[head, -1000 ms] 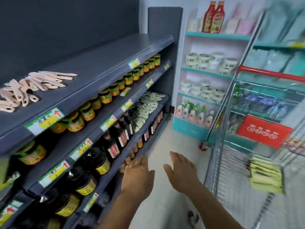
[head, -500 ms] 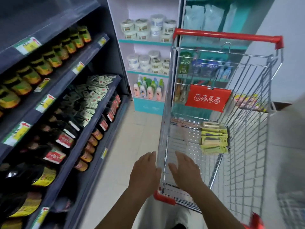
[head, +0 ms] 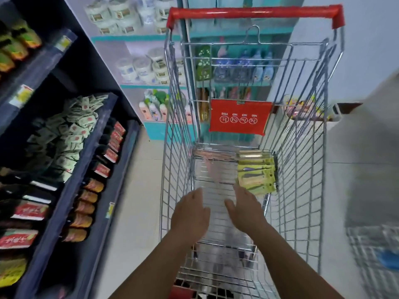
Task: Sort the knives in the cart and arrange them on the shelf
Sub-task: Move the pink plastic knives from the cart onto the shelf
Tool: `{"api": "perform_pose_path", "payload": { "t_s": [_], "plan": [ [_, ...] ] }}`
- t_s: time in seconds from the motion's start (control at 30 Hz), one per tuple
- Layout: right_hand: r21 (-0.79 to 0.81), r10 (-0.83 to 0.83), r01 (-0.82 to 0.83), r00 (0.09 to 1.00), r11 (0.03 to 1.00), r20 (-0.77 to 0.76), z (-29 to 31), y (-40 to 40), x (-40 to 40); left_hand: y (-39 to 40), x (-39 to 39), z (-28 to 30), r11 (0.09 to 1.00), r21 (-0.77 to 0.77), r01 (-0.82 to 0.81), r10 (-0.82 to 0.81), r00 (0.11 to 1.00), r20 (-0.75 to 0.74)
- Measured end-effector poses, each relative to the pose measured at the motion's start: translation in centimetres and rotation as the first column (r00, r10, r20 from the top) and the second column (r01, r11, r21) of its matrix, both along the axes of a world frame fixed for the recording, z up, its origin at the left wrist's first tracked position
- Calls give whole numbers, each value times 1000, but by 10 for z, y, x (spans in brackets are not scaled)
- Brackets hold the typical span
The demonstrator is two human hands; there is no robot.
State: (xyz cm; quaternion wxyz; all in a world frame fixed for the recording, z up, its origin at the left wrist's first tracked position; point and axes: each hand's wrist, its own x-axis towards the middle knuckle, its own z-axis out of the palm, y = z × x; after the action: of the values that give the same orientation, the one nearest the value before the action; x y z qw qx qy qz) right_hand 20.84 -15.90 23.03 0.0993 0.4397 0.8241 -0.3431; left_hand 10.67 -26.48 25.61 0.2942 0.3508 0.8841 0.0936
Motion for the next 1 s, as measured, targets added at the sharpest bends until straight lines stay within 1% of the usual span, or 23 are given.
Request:
{"api": "perform_pose_path", "payload": {
  "t_s": [0.1, 0.17, 0.27, 0.4, 0.47, 0.6, 0.73, 0.87, 0.93, 1.0],
  "plan": [
    [2, 5, -5, 1000, 1000, 7, -11, 19, -11, 24, -17, -13, 999, -29, -15, 15, 1000, -16],
    [21, 15, -15, 1000, 1000, 12, -19, 32, -20, 40, -27, -22, 999, -42, -14, 14, 1000, 1],
    [33, 1, -3, 999, 999, 38, -32, 48, -38, 59, -43, -40, 997, -74, 23, -23, 1000, 7],
    [38, 10, -14, 996, 999, 92, -57, 69, -68, 79, -64, -64, 997, -45, 57, -56, 998, 23],
    [23, 2, -5, 995, 1000, 104, -72, 80, -83, 88, -75, -79, 996, -67, 61, -59, 998, 26],
    [12, 15, -16, 992, 1000, 124, -111, 101, -110, 103, -94, -122, 993, -116, 2, 3, 999, 42],
    [32, 71, -77, 985, 997, 157, -158, 130, -131, 117, -103, -168, 990, -133, -36, 41, 998, 41],
    [47, 164, -177, 965, 983, 204, -203, 156, -143, 131, -100, -209, 980, -189, 67, -67, 998, 4],
    [54, 197, -212, 958, 976, 209, -227, 170, -150, 140, -100, -229, 978, -188, 92, -90, 996, 17],
    [78, 228, -253, 944, 964, 238, -247, 182, -157, 151, -100, -243, 972, -182, 149, -152, 988, -4]
  ]
}}
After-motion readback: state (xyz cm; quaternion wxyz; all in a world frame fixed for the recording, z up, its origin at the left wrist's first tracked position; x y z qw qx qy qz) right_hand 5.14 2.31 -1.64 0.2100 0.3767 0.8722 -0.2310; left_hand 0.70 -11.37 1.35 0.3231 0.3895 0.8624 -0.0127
